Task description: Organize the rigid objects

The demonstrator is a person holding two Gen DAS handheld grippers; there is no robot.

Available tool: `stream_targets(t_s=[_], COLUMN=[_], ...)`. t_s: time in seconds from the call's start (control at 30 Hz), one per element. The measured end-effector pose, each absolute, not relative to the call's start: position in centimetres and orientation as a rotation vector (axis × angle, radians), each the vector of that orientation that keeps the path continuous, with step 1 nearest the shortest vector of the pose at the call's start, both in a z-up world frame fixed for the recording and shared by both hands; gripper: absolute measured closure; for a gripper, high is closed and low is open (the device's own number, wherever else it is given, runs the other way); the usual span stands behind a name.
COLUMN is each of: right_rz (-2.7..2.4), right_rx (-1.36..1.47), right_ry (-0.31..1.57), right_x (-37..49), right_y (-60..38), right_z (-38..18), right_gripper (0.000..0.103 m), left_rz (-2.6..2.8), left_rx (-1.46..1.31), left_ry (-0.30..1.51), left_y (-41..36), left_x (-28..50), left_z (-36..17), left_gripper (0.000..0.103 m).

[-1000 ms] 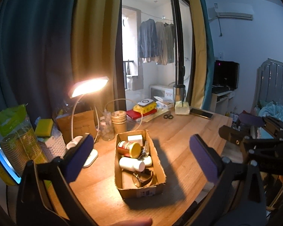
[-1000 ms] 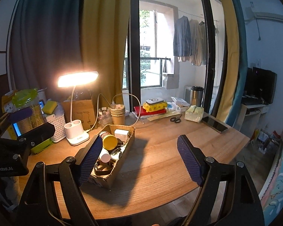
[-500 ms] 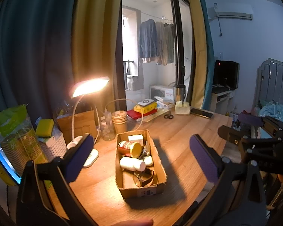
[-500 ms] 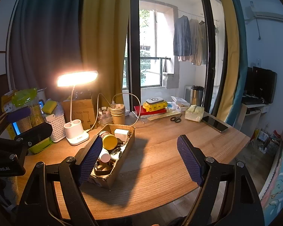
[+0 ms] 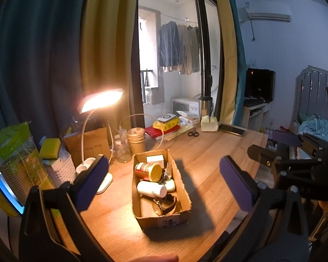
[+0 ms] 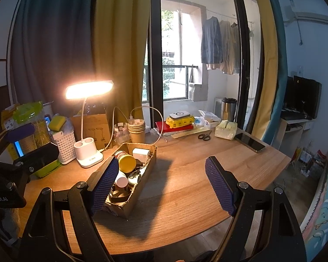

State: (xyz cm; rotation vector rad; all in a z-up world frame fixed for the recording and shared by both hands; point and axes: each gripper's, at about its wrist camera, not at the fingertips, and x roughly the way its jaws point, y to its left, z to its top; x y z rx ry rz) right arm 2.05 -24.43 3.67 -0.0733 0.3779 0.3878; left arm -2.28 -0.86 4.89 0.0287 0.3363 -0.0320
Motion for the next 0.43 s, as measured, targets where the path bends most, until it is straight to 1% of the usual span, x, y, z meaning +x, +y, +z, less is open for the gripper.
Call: stream_targets(t_s=[0.43], right_rz=[0.386], right_rx=[-0.076], right_ry=[0.386], right_x=[2.21], right_y=[-24.32], right_z=[3.53], right_gripper=[0.019], left_rz=[-0.027], left_rx=[0.025], left_ry=[0.328], left_y=[-0.92], left_x=[-2.39], left_z=[4.82], left_gripper=[0.001])
